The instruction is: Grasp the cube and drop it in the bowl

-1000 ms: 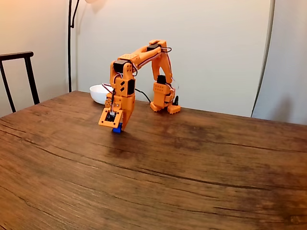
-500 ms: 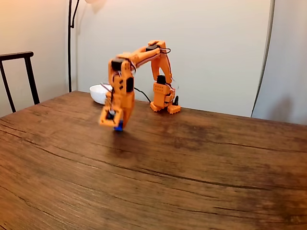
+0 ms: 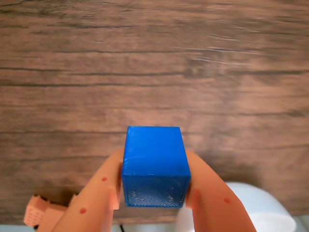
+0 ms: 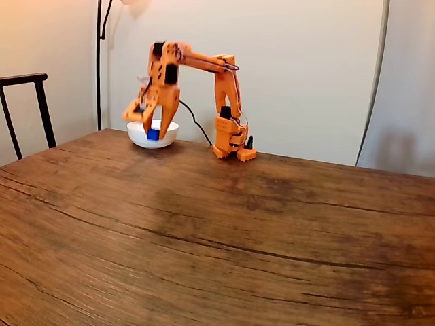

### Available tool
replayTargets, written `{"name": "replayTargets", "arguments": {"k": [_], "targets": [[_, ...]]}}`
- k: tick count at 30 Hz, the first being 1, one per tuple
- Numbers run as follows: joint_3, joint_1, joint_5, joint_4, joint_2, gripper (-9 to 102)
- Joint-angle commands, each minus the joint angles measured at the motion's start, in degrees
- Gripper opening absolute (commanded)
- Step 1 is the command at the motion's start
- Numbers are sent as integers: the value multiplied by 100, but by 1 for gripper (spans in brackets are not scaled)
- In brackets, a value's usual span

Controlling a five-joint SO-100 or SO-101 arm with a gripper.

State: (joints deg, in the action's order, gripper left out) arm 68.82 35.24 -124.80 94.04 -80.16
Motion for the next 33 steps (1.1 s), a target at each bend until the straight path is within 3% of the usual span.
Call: {"name": "replayTargets", "arguments": {"k": [1,7,18,26,33], "targets": [[-149,422,-70,281,-756,4],[-149,1160,-492,650,-1389,4],[870,2892,-1459,562,-2153,4],[1503,4131,-2021,-202,-2399,4],[2646,4808,-2101,-1459,-2417,4]]}}
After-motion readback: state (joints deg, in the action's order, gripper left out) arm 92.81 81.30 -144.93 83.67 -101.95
